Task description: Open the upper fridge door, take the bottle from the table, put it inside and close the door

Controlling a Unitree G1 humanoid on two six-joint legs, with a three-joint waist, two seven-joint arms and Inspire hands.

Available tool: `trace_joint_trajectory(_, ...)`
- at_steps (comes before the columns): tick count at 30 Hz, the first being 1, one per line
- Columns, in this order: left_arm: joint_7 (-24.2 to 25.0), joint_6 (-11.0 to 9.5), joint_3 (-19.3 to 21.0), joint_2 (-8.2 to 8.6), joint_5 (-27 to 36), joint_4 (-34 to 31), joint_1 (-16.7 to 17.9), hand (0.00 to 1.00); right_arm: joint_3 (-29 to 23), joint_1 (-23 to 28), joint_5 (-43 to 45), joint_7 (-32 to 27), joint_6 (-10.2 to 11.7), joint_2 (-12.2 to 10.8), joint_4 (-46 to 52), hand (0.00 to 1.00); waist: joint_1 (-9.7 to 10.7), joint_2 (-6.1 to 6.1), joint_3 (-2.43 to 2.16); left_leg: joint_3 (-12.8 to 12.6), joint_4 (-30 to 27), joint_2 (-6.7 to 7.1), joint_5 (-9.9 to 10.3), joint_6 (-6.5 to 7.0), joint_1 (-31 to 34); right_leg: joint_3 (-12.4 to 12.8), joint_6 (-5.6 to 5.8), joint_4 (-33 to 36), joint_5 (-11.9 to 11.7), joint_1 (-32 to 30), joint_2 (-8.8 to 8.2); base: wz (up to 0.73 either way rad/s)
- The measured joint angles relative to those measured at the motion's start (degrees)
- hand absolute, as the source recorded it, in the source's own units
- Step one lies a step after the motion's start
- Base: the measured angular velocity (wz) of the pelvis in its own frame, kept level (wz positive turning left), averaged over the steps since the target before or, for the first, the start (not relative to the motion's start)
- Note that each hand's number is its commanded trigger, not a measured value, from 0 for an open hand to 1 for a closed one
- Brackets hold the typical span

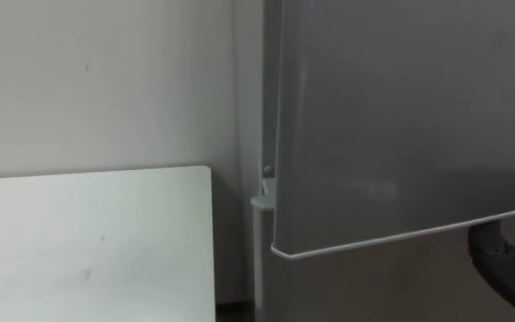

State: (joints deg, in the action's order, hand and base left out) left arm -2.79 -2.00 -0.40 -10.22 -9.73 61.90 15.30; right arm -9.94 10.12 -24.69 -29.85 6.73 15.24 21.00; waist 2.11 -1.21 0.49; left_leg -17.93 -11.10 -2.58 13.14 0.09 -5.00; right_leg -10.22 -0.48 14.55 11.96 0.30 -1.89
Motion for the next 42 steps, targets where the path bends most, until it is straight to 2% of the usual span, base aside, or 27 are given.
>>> trace_joint_trajectory(13, -0.8, 0.0, -1.8, -0.09, 0.0, -0.1, -0.2, 0.00, 2.6, -0.1, 0.0, 3.6, 2.0, -1.8, 0.5, 0.00, -0.1, 0.50, -0.41, 0.1, -0.5, -0.08, 0.0, 0.00, 0.4, 0.0, -0.11, 0.1, -0.3, -0.2, -0.01, 0.00)
trace_joint_trajectory(28, -1.4, 0.1, -3.4, -0.28, -0.1, -0.1, -0.2, 0.00, 4.2, -0.4, 0.0, 5.0, 2.1, -2.1, 0.7, 0.00, -0.1, 0.44, -0.38, 0.2, -0.5, -0.23, 0.0, 0.00, 0.4, -0.1, -0.26, 0.2, -0.8, -0.1, 0.08, 0.00)
trace_joint_trajectory(33, -1.3, 0.7, -5.5, -0.84, -1.3, -0.6, -0.2, 0.00, 5.2, -0.4, -0.1, 5.0, 2.7, -2.6, 0.6, 0.00, -0.5, 0.48, -0.41, 1.0, -0.5, -0.23, 0.0, -0.05, 0.5, 0.0, -0.37, 0.0, -0.8, -0.1, 0.25, 0.00)
trace_joint_trajectory(42, 0.5, 1.4, -5.5, -1.11, -3.6, -1.2, -0.5, 0.00, 7.6, -0.4, 0.0, 6.6, 3.6, -3.7, 0.6, 0.00, -0.7, 0.75, -0.59, 1.0, -0.6, -0.57, -0.1, -0.16, 0.5, 0.5, -0.55, -1.0, -1.8, 0.3, 0.86, -0.04)
